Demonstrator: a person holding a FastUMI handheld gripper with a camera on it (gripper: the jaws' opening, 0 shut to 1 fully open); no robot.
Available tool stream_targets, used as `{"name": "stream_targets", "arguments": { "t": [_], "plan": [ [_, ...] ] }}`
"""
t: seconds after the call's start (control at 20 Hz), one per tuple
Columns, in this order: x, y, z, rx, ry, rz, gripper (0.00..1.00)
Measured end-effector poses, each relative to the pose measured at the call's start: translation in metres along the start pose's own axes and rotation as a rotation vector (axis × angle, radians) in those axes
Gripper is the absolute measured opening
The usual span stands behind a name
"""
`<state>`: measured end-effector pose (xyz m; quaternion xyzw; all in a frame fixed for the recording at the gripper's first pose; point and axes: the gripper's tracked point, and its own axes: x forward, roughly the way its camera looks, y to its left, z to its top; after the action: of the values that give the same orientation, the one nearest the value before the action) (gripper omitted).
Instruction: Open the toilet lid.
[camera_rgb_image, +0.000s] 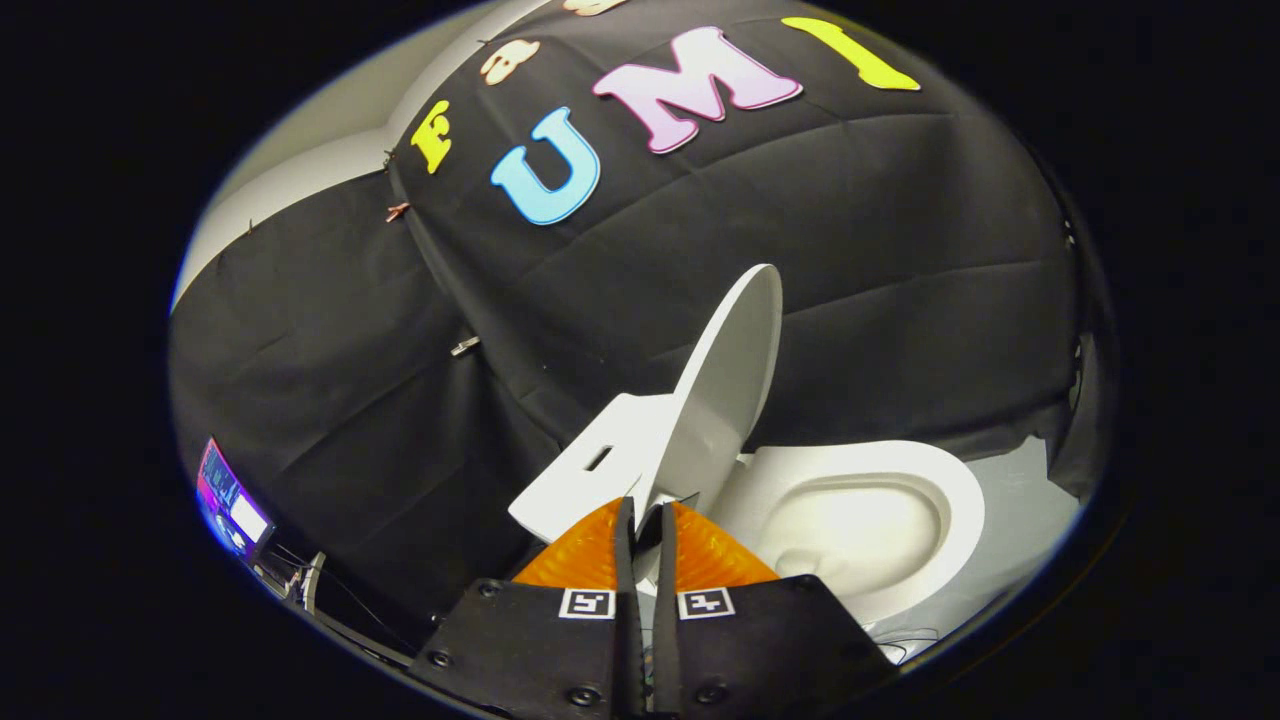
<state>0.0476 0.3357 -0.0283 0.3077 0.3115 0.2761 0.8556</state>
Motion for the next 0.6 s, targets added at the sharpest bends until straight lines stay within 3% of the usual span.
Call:
{"name": "stream_targets", "arguments": {
  "t": [0.4,0.6],
  "plan": [
    [0.041,0.062,0.011,-0.022,0.039,0.046,0.08],
    [0.069,0.100,0.007,-0.112,0.051,0.031,0.08]
  ]
}}
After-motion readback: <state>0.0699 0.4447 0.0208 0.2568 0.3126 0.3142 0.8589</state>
